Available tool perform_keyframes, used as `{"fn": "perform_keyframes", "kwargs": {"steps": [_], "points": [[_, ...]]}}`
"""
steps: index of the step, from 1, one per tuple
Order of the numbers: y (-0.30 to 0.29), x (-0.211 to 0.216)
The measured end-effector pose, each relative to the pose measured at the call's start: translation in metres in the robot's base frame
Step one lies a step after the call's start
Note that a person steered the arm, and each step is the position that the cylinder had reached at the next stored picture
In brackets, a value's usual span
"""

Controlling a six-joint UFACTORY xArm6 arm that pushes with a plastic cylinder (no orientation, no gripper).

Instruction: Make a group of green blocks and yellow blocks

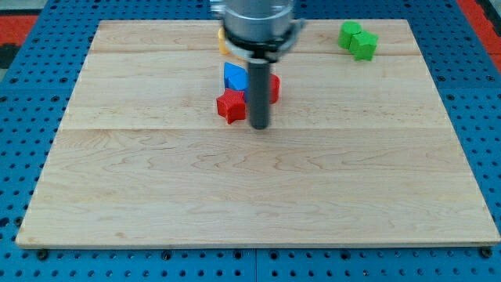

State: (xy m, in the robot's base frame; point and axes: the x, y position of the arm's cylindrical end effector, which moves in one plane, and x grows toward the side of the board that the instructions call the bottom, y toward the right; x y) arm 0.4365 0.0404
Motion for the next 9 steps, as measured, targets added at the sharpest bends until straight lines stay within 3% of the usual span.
{"fn": "perform_keyframes", "kwargs": {"steps": [2,4,6,9], "points": [[0.117,-0.052],[0.176,-0.06],[0.21,-0.06],[0.212,-0.16]]}}
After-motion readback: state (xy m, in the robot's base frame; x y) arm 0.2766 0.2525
